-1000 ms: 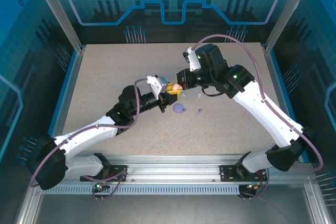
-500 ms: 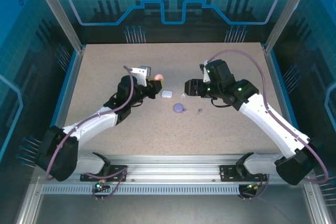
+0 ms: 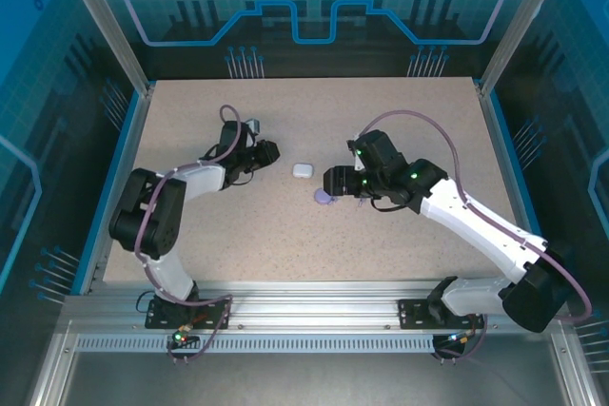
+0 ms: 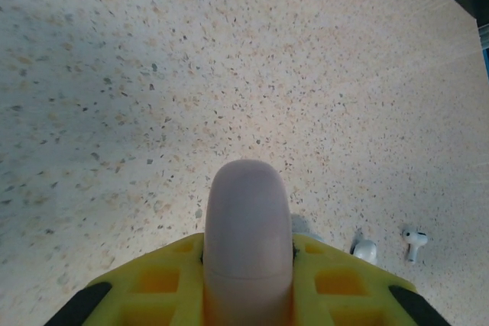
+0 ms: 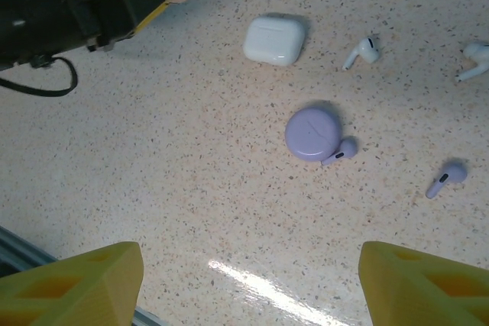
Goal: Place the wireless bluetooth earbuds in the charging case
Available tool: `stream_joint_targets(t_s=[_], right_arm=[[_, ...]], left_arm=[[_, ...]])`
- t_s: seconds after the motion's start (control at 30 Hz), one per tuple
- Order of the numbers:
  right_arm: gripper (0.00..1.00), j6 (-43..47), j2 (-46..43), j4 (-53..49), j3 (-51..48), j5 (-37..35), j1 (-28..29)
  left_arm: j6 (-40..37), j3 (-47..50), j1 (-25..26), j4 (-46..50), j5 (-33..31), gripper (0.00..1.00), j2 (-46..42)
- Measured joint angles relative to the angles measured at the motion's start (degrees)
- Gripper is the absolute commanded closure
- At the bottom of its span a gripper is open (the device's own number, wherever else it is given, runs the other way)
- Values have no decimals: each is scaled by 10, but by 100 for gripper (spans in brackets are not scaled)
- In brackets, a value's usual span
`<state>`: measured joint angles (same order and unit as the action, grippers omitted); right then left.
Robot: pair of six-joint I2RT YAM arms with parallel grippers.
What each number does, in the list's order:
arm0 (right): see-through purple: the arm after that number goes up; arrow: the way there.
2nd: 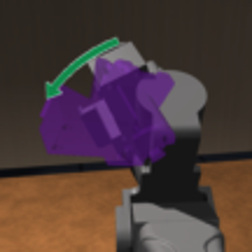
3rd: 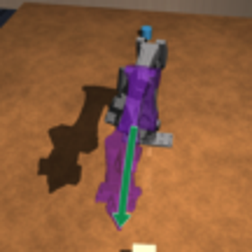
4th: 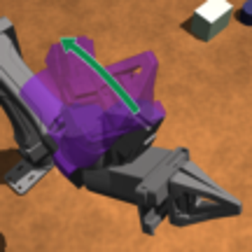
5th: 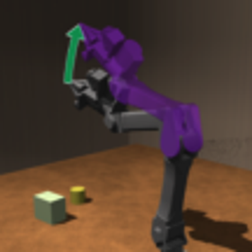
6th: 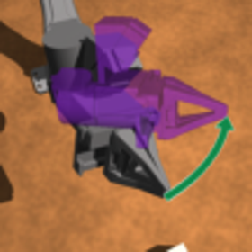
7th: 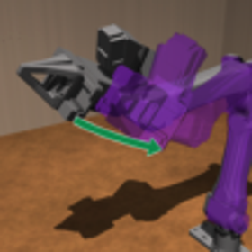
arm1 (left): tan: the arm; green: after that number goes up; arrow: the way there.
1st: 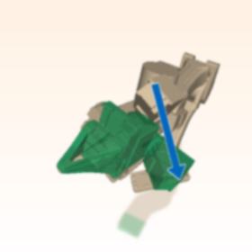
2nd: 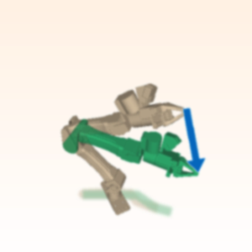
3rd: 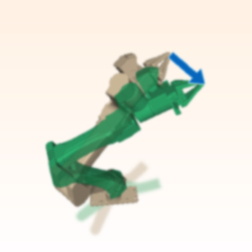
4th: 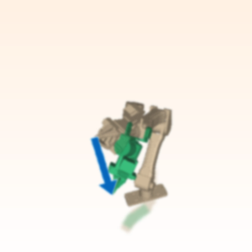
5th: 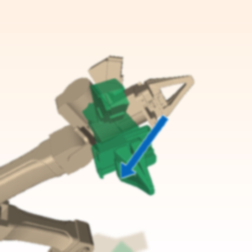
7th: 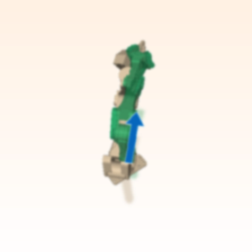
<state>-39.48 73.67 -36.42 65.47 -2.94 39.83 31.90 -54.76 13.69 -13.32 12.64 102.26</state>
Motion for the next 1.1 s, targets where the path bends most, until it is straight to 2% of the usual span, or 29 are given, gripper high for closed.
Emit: stream_joint_targets(t_s=[0.2,0.3,0.47,0.57,0.83,0.97,1.0,1.03,1.1], right_arm=[[25,0,31,-2,34,-14,21],[25,0,49,-4,49,-17,30],[24,0,72,-8,67,-27,41],[24,0,80,-12,77,-30,45],[23,1,84,-21,94,-42,53],[20,1,84,-22,96,-47,54],[19,2,84,-23,96,-48,55],[18,4,84,-24,96,-49,55],[15,7,84,-26,97,-52,56]], left_arm=[[10,-52,-29,27,44,100,67],[10,-63,-53,50,55,95,84],[6,-63,-88,83,61,68,85],[0,-63,-103,96,66,57,86],[-12,-68,-112,111,72,40,87],[-26,-70,-116,125,71,21,76],[-31,-70,-118,134,69,18,70],[-37,-70,-123,147,65,11,64],[-48,-70,-135,172,57,1,45]])
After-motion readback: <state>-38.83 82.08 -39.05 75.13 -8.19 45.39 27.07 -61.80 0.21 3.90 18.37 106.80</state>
